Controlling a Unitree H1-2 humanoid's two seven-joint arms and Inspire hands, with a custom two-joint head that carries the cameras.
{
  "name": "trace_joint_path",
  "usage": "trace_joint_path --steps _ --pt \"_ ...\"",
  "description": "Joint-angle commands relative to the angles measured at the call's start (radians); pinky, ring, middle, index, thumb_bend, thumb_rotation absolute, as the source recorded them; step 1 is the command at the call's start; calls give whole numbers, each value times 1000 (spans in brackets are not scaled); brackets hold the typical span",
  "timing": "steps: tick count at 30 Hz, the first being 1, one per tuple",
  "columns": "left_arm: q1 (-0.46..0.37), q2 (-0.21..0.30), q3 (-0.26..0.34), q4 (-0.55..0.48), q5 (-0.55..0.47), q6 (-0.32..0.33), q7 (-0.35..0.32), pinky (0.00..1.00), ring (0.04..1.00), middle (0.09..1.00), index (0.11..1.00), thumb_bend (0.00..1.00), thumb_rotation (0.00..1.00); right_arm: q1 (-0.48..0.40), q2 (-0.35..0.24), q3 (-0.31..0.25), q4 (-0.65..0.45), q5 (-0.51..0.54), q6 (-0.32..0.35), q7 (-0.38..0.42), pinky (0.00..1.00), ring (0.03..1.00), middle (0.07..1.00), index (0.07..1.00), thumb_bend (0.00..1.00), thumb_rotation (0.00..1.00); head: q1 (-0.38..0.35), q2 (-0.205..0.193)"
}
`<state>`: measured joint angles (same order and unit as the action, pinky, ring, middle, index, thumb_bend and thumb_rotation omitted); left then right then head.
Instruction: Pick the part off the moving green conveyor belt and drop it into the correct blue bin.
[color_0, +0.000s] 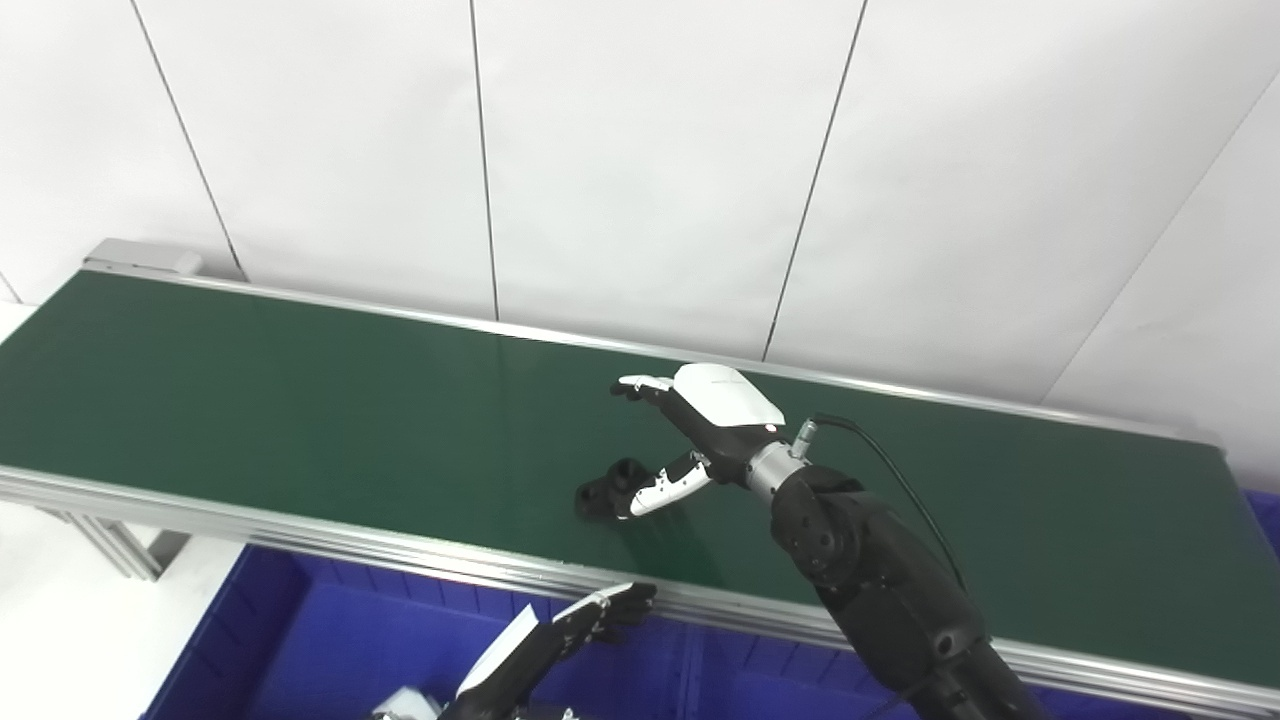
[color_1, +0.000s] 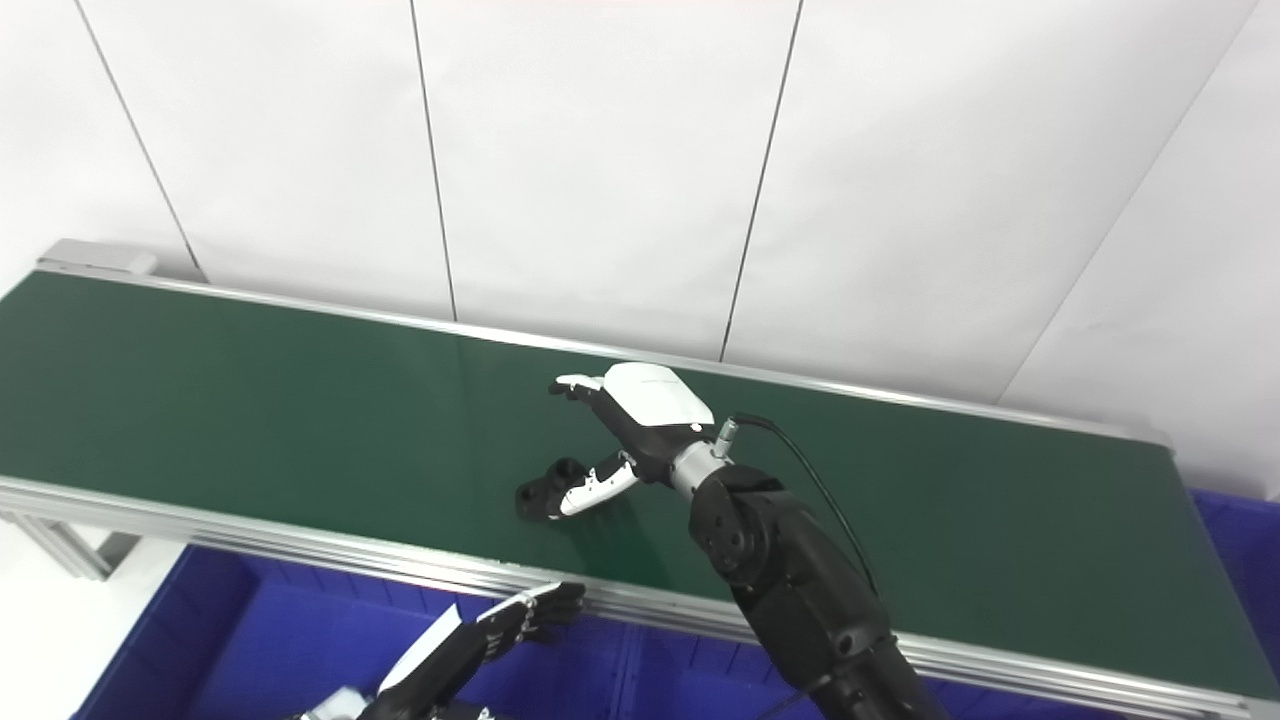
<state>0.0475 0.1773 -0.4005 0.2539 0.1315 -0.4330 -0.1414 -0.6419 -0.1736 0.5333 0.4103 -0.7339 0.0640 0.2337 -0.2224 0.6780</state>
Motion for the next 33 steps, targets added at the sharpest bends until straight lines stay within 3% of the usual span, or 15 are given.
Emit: trace_joint_path --steps 1,15,27,30,32,33 --pt "-13 -11 1 -40 2 -36 3 782 839 868 871 759 441 -41 -4 4 -1 -7 -53 -20 806 835 846 862 870 326 2 6" --pt "-9 -26 10 -60 -11 -36 -8 753 824 858 864 735 415 -24 -67 43 60 -36 -93 -33 760 801 816 833 866 205 3 38" --pt "-4 -31 29 -79 -30 -35 -44 778 840 865 869 727 396 -2 -131 62 33 -57 -120 -13 758 785 802 810 773 119 -9 64" --pt "-1 -33 35 -84 -34 -33 -53 780 843 867 870 732 404 3 -136 64 43 -58 -133 -27 683 717 743 775 686 32 -17 72" --pt "1 -33 40 -88 -38 -32 -60 775 845 872 872 737 417 8 -134 66 46 -63 -135 -34 434 505 532 727 573 5 -24 75" --pt "1 -34 42 -89 -39 -32 -63 774 845 872 872 738 420 10 -133 66 45 -66 -136 -35 374 446 502 713 557 1 -26 77"
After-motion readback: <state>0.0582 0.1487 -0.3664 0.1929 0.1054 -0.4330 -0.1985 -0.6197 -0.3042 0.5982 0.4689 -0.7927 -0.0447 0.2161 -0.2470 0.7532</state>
